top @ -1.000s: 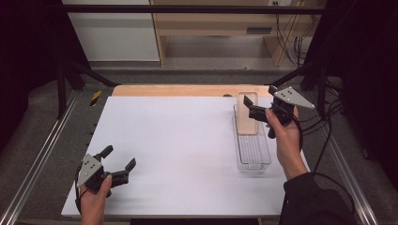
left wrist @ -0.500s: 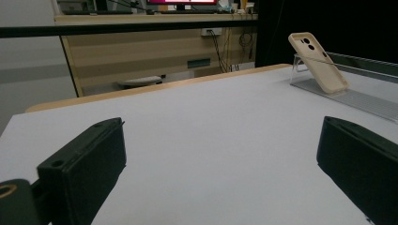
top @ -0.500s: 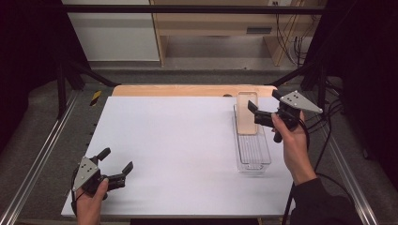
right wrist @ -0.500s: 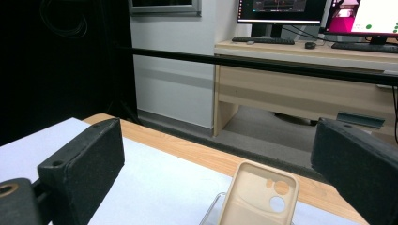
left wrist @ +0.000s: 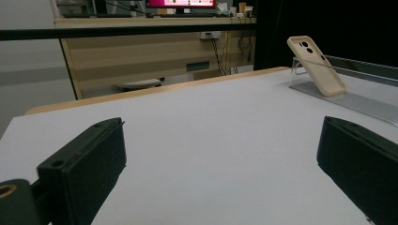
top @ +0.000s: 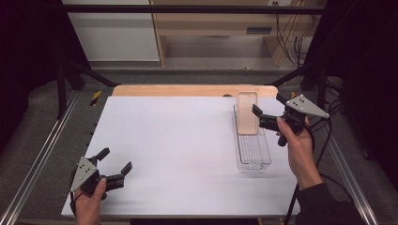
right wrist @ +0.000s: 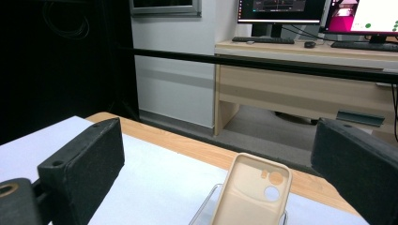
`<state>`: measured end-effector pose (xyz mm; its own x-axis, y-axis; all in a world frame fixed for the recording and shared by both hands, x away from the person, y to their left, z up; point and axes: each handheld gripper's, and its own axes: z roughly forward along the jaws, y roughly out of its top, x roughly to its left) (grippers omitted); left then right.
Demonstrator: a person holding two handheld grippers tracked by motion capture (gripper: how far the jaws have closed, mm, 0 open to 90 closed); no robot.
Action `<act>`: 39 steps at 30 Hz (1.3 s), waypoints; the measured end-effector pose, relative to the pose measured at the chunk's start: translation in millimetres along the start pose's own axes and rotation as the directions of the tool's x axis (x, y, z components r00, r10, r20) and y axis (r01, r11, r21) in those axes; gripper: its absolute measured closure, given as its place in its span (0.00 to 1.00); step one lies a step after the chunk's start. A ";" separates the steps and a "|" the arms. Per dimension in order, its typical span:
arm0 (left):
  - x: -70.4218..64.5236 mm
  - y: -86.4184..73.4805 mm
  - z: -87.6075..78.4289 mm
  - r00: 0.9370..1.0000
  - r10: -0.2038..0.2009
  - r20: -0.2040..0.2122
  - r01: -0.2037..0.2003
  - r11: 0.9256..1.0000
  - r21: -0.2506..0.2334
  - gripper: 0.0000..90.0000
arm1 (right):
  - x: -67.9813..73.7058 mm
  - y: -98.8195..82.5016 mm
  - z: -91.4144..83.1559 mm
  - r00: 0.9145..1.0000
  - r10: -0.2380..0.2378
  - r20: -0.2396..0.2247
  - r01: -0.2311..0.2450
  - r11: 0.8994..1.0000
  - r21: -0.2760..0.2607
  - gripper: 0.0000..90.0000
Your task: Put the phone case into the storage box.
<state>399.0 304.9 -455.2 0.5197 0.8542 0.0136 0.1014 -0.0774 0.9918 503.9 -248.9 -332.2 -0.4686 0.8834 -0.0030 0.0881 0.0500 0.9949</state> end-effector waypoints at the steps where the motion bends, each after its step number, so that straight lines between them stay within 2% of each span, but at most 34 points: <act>1: 0.1 0.0 0.0 1.000 0.000 0.000 0.000 1.000 0.000 0.02 | -0.2 -0.6 -1.0 1.000 0.000 0.000 0.000 1.000 0.002 0.04; 39: -0.4 -1.3 0.5 1.000 0.007 0.009 -0.007 1.000 0.004 0.02 | -8.0 -14.9 -33.6 1.000 -0.011 0.008 0.011 1.000 0.005 0.02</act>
<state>399.1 304.4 -456.6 0.5279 0.8491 0.0192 0.1009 -0.0852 0.9912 476.9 -272.4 -343.6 -0.4624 0.8866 -0.0145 0.0873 0.0618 0.9943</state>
